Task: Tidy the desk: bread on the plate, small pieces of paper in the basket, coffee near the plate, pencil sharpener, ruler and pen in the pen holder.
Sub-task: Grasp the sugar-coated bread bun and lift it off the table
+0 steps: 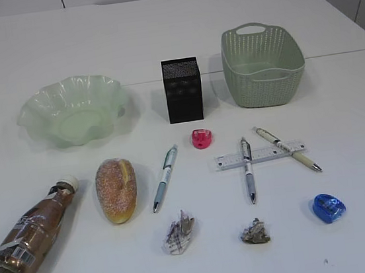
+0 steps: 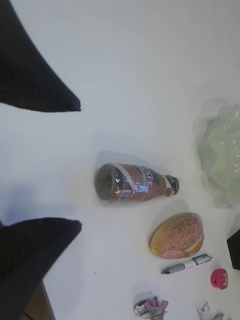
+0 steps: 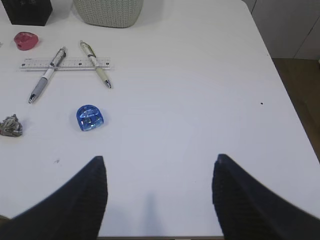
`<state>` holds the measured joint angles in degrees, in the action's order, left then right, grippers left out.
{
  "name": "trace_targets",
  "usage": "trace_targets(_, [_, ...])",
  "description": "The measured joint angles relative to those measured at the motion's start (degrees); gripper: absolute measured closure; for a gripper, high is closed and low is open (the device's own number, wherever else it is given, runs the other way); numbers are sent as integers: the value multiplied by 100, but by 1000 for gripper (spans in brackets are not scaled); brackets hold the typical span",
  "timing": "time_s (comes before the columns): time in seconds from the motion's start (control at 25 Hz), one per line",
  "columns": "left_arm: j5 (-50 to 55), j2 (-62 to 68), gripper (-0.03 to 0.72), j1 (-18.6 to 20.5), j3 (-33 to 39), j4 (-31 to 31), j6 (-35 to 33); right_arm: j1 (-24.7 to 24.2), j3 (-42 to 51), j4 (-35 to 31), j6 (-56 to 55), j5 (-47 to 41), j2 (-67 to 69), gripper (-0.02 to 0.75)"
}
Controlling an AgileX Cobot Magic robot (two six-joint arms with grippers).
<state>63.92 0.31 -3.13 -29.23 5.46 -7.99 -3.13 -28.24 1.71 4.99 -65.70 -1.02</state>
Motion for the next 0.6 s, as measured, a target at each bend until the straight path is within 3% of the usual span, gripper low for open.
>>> trace_targets(0.6, [0,0,222,0,0,0,0,0,0,0,0,0,0,225])
